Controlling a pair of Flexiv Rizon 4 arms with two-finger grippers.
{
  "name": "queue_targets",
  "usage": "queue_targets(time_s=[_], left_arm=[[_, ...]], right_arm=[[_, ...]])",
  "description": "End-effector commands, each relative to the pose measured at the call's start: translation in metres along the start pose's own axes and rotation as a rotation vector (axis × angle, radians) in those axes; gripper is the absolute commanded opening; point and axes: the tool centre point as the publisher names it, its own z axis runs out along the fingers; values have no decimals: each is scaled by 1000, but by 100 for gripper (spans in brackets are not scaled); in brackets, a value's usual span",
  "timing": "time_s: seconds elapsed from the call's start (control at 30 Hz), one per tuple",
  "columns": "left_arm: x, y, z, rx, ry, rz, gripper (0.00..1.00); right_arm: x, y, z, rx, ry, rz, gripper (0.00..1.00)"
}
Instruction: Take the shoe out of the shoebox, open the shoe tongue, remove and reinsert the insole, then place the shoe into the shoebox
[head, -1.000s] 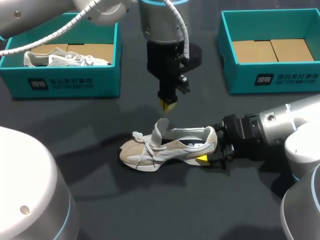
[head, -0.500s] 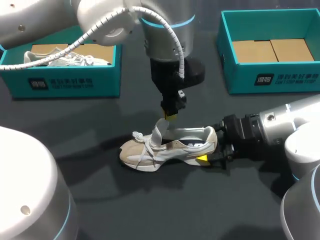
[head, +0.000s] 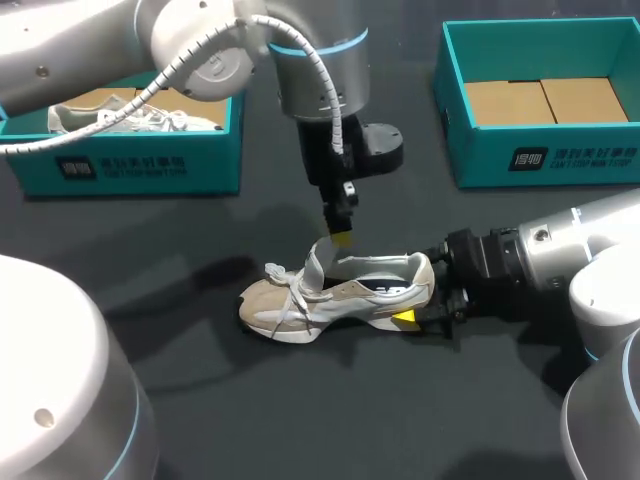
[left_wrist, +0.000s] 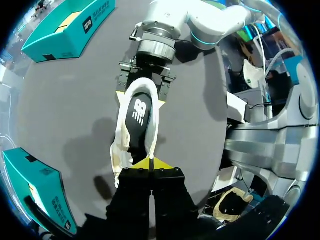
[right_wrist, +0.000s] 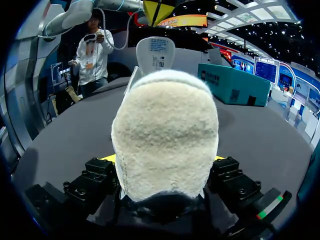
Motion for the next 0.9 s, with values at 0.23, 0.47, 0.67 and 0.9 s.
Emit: queue_targets(time_s=[0.23,0.47,0.67,0.9], left_arm=[[-5,-16,27,64,8,97,0],[-6,-16,27,84,9,96,0],[-8,-27,42,56,12,106,0],[-11,-46,66,27,40,107,0]], right_arm=[[1,1,2,3,-2,0,0],[1,1,2,3,-2,0,0],[1,1,2,3,-2,0,0],[1,1,2,3,-2,0,0]])
